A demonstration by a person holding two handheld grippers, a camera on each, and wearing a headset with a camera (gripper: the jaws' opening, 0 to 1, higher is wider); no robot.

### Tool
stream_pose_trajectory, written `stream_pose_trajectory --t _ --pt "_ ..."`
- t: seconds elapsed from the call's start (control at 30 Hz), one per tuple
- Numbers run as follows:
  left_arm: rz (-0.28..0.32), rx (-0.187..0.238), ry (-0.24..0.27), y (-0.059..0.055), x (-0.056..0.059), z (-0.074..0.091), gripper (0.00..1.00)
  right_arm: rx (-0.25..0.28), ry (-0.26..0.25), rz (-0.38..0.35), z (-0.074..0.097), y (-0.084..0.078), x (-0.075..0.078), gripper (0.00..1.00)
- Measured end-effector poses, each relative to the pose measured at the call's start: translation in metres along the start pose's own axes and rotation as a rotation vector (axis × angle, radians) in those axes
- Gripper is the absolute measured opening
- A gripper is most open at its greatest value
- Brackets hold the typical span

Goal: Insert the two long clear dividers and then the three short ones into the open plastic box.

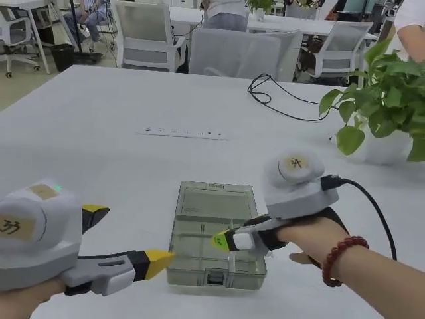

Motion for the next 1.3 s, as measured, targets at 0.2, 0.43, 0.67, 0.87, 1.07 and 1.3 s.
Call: stream_pose_trajectory --t 0.2,0.43,0.67,0.87,1.07,1.3 --pt "-0.002 -0.013 0.011 -0.002 0.003 0.003 0.81 0.077 0.029 0.015 0.013 -0.006 0.004 0.61" --pt "-0.005 -0.028 0.020 -0.006 0.006 0.007 0.81 0.131 0.040 0.039 0.025 -0.017 0.007 0.69" --pt "0.000 -0.047 0.028 -0.011 0.007 0.009 0.80 0.157 0.042 0.049 0.034 -0.027 0.011 0.75" --pt "0.013 -0.065 0.037 -0.013 0.005 0.009 0.78 0.182 0.049 0.051 0.038 -0.027 0.010 0.77" --pt "-0.010 -0.160 0.073 -0.022 -0.006 0.003 0.70 0.194 0.055 0.055 0.040 -0.026 0.008 0.78" --pt "-0.049 -0.256 0.089 -0.030 -0.018 -0.009 0.59 0.213 0.058 0.038 0.040 -0.022 0.006 0.77"
Point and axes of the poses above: the centre of the closed fingertips' face, and the gripper's own axes: z roughly backward along the fingers, x roughly to its right, y roughly out of its top, the point moved 5 cm from there along z, roughly backward along the fingers
